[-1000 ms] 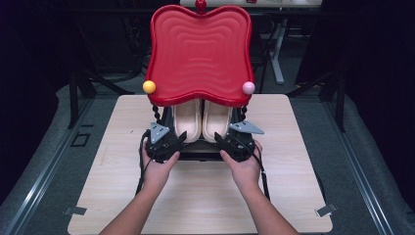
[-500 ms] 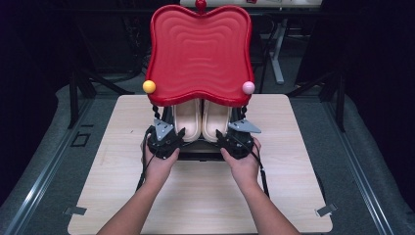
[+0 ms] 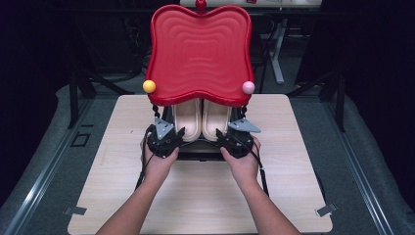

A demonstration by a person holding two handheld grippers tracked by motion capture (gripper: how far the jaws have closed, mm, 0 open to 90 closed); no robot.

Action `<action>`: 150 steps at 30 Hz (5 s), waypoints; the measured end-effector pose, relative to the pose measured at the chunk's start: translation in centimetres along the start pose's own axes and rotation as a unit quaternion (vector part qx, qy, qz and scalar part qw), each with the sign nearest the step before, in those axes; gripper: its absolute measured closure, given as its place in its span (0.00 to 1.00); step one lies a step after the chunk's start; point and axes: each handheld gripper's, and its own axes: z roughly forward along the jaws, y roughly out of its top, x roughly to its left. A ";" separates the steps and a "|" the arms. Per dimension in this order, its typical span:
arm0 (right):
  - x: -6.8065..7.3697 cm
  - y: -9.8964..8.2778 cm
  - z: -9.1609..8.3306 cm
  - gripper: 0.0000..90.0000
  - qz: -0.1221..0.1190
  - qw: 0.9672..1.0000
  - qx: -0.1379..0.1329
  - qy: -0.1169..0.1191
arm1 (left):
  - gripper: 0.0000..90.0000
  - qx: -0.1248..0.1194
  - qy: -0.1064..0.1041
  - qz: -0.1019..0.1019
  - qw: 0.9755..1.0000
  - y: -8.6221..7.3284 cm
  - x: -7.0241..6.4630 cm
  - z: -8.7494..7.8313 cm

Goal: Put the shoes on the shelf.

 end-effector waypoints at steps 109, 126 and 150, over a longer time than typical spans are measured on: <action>-2.5 -4.0 -9.8 0.50 -0.060 0.998 -0.001 -0.003 | 0.50 -0.014 -0.036 -0.005 0.999 -4.4 2.0 -9.6; -5.0 -7.7 -12.7 0.49 -0.043 0.998 0.023 -0.027 | 0.49 0.028 -0.016 -0.031 0.999 -10.2 4.5 -13.2; -5.9 -12.7 -9.1 0.48 -0.048 0.995 0.089 -0.019 | 0.48 0.078 -0.021 -0.030 0.996 -13.6 4.7 -10.5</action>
